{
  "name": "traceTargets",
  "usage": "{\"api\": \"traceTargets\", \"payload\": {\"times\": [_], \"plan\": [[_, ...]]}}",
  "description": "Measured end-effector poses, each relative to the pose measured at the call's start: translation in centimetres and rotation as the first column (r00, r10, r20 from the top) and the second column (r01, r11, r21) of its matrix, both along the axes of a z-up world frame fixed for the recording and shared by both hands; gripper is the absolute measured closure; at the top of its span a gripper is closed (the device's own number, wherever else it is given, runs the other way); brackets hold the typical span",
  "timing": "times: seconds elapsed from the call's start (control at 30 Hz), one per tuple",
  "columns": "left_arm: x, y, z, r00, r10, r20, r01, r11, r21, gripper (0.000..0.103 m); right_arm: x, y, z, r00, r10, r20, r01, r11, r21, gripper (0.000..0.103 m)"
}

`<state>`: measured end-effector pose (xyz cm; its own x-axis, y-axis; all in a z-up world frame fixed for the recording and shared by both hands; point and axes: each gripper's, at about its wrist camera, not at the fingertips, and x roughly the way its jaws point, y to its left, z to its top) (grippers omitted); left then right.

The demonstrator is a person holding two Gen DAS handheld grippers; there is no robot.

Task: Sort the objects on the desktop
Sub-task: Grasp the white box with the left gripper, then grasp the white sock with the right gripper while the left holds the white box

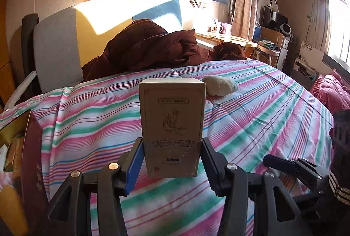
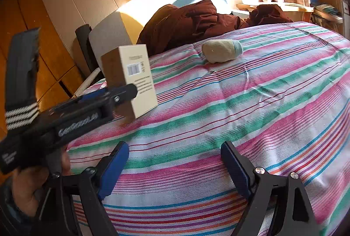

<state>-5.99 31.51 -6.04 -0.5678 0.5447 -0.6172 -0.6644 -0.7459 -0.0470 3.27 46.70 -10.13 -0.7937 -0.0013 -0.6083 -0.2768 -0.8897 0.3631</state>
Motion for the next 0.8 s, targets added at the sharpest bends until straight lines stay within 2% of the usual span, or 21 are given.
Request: {"api": "traceTargets", "payload": {"times": [0.23, 0.4, 0.6, 0.8], "plan": [[2.9, -3.2, -0.2, 1.000, -0.005, -0.013, 0.005, 0.999, 0.046, 0.051, -0.2, 0.1, 0.3, 1.000, -0.004, 0.026, 0.005, 1.000, -0.004, 0.017], [3.2, -4.0, -0.9, 0.999, -0.009, 0.038, 0.006, 0.997, 0.076, 0.050, -1.3, 0.6, 1.7, 0.997, -0.043, 0.062, 0.038, 0.997, 0.071, 0.018], [3.1, -4.2, -2.0, 0.994, -0.034, 0.107, 0.023, 0.995, 0.100, 0.048, -5.5, 4.1, 3.5, 0.989, -0.110, 0.095, 0.094, 0.983, 0.159, 0.017], [2.5, -4.2, -3.2, 0.982, -0.032, 0.186, 0.012, 0.994, 0.109, 0.045, -11.0, 8.5, 3.0, 0.968, -0.192, 0.162, 0.154, 0.963, 0.221, 0.016]]}}
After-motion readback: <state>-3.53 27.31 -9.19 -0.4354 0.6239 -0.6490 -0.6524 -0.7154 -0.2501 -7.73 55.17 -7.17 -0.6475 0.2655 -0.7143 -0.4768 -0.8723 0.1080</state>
